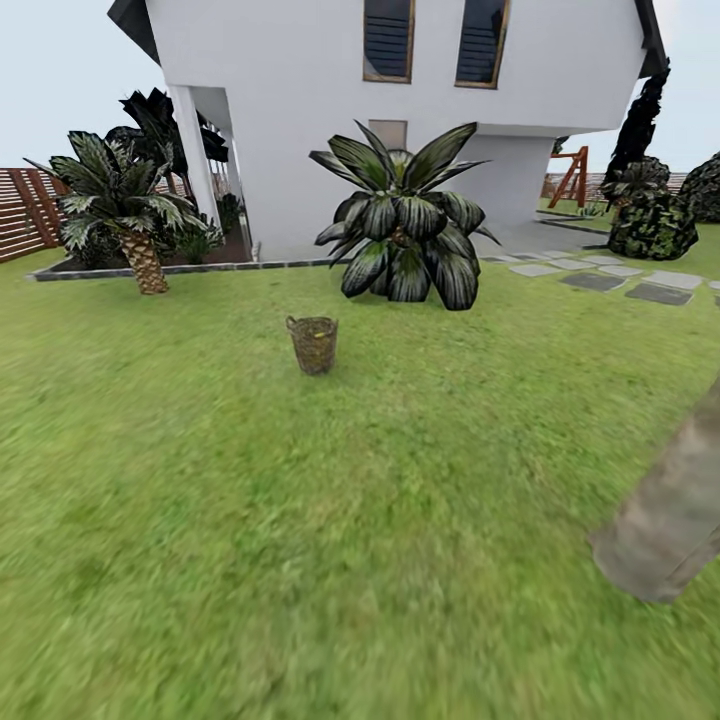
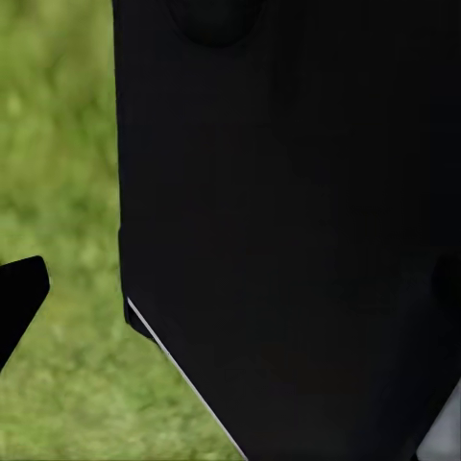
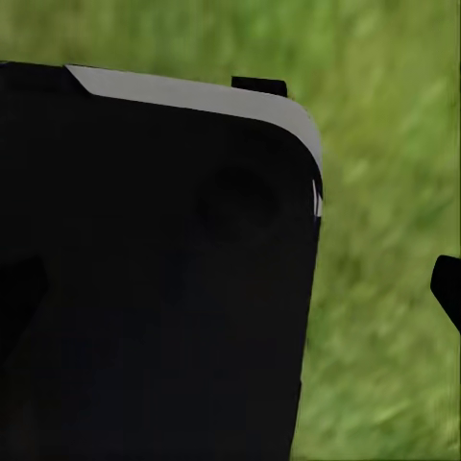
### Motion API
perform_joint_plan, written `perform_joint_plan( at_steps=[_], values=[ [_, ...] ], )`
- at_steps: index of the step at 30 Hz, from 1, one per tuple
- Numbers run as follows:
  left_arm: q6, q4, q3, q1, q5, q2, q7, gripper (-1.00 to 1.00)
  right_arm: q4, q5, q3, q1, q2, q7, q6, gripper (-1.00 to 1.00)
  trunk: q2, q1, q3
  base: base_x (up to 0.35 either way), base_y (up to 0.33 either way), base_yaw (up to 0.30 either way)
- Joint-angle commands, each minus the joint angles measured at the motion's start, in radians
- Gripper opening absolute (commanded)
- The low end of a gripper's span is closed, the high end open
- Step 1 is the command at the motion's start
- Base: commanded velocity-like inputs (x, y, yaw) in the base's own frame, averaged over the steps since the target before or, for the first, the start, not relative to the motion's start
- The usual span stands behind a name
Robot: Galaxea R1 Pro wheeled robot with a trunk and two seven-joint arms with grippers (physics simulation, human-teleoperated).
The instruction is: Take the three Easter eggs out of the wicker basket on the lawn in the garden, then place them on the lawn next to a single tree (choose any tree) so that all three eggs are next to the same tree and none are left in the basket.
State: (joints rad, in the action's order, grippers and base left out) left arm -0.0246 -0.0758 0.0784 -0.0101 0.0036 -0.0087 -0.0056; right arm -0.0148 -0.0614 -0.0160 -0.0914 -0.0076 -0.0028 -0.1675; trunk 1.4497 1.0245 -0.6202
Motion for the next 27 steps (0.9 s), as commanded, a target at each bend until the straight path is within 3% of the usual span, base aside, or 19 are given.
perform_joint_plan(
  at_steps=[1,27],
  values=[
    [0.0,-0.002,0.007,-0.001,0.001,0.0,-0.001,1.0,0.001,-0.005,-0.001,-0.001,0.0,0.0,-0.004,1.0,0.0,0.001,-0.001,0.299,0.221,0.0],
    [0.0,-0.001,0.007,-0.001,0.0,0.0,-0.001,1.0,0.002,-0.008,-0.001,-0.001,-0.006,0.0,-0.003,1.0,0.0,0.001,-0.001,0.299,0.221,0.0]
  ],
)
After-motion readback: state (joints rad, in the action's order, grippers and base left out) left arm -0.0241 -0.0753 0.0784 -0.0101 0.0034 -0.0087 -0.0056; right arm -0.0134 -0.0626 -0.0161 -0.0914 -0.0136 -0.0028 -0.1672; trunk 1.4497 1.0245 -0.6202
